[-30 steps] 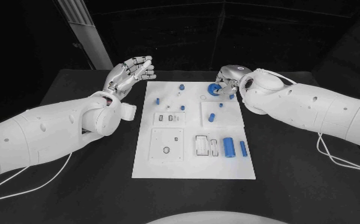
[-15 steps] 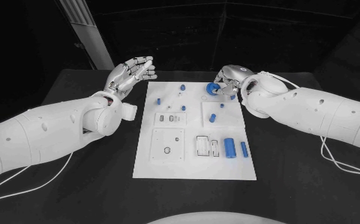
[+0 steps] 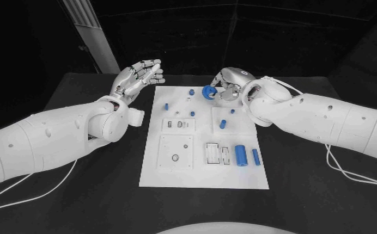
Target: Assemble the parts on the task board
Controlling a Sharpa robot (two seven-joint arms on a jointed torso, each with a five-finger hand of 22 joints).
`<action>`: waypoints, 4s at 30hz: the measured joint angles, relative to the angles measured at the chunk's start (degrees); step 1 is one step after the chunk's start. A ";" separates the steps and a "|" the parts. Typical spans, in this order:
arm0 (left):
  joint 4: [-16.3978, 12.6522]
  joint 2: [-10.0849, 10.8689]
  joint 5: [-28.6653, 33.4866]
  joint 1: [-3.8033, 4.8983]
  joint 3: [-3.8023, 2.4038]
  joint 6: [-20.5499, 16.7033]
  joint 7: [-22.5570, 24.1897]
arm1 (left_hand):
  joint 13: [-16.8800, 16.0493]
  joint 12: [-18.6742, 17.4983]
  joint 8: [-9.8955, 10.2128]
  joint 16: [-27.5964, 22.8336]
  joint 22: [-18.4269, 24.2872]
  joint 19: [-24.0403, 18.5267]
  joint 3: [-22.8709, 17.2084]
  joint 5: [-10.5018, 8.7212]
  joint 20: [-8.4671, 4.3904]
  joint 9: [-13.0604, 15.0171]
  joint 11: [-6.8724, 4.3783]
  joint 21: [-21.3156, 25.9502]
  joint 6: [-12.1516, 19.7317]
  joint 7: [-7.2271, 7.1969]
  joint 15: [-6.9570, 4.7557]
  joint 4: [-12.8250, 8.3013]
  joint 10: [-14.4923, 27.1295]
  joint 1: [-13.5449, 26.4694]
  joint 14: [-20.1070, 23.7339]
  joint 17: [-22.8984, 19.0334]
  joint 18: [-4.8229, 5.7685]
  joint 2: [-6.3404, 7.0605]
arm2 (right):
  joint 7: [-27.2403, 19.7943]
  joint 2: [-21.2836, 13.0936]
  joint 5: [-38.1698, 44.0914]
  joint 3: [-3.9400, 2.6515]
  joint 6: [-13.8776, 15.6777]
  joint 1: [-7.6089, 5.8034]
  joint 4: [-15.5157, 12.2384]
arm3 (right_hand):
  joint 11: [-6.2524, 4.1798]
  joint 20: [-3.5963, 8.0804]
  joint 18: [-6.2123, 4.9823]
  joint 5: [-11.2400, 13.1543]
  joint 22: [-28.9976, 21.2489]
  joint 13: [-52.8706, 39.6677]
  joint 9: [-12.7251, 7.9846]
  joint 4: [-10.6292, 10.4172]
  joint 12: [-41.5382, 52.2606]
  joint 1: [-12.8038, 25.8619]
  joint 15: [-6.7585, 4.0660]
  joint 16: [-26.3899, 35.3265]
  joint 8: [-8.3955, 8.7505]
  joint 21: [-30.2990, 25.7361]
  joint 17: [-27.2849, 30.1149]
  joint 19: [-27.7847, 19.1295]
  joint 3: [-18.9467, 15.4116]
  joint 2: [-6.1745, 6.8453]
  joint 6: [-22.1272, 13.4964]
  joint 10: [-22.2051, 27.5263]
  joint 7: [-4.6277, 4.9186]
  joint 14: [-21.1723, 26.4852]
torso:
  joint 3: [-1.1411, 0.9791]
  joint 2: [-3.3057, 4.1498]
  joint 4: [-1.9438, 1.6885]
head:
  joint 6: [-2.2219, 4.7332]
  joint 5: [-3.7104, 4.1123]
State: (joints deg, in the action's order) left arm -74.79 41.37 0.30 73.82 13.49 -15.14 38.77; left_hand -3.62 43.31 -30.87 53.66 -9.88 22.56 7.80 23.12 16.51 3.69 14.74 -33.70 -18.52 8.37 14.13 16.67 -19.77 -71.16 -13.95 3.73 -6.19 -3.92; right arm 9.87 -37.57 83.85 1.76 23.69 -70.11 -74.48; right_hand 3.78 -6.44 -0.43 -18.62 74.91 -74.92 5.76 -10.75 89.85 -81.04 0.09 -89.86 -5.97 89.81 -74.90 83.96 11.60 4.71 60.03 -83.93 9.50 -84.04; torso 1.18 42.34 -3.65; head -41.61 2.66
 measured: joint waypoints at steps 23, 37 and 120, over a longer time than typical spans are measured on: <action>0.02 -0.16 0.00 0.00 0.00 0.00 0.00 | 0.00 0.00 0.00 0.00 0.00 0.00 0.00 0.00 0.00 0.00 0.00 0.00 0.00 0.00 0.00 0.00 0.00 0.00 0.00 0.00 0.00 0.00 | -1.27 10.16 3.17 -0.01 -2.05 0.01 6.88 | 0.00 0.00 0.00 0.68 -0.01 0.00 0.01 0.52 0.00 0.01 0.00 0.00 0.89 0.00 -0.04 0.00 0.21 0.04 -0.05 0.00 -0.05 0.00 | -0.05 0.15 0.03 | -0.50 -1.08; -0.05 -0.12 0.00 0.01 0.00 -0.01 0.00 | 0.00 0.00 0.00 0.00 0.00 0.00 0.00 0.00 0.00 0.00 0.00 0.00 0.00 0.00 0.00 0.00 0.00 0.00 0.00 0.00 0.00 0.00 | -1.21 12.00 4.12 -0.01 -4.61 0.04 9.30 | 0.00 0.00 0.00 1.12 0.04 0.00 0.02 0.52 0.00 0.31 0.00 0.00 1.34 0.00 -0.03 0.00 0.20 0.15 0.11 0.00 0.11 0.00 | -0.10 0.12 0.03 | -0.84 -1.46; 1.99 -0.87 -0.01 -0.67 0.00 0.14 0.02 | 0.00 0.00 0.00 0.00 -0.01 -0.19 0.00 0.00 0.19 0.00 0.00 0.00 0.00 0.00 0.00 0.00 0.00 0.00 0.00 0.00 0.00 0.00 | -16.10 -10.40 -13.32 0.07 6.78 -0.72 -4.80 | -0.11 0.13 0.00 12.41 0.00 0.00 -1.37 -4.03 0.00 4.61 -0.42 0.00 1.57 0.00 -0.01 0.08 -7.11 3.03 -5.92 -0.10 -2.64 0.00 | -0.04 -0.96 0.62 | -0.38 2.01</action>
State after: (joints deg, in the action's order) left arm -72.80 40.50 0.29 73.15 13.49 -15.00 38.78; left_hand -3.63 43.31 -30.87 53.66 -9.88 22.37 7.80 23.12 16.70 3.70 14.74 -33.70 -18.52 8.37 14.13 16.67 -19.77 -71.16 -13.95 3.73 -6.19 -3.92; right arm -6.23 -47.97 70.53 1.83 30.47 -70.83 -79.28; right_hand 3.67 -6.31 -0.43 -6.21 74.91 -74.92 4.40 -14.79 89.85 -76.43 -0.33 -89.86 -4.40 89.81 -74.91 84.04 4.49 7.74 54.11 -84.03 6.86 -84.04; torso 1.14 41.37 -3.03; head -42.00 4.67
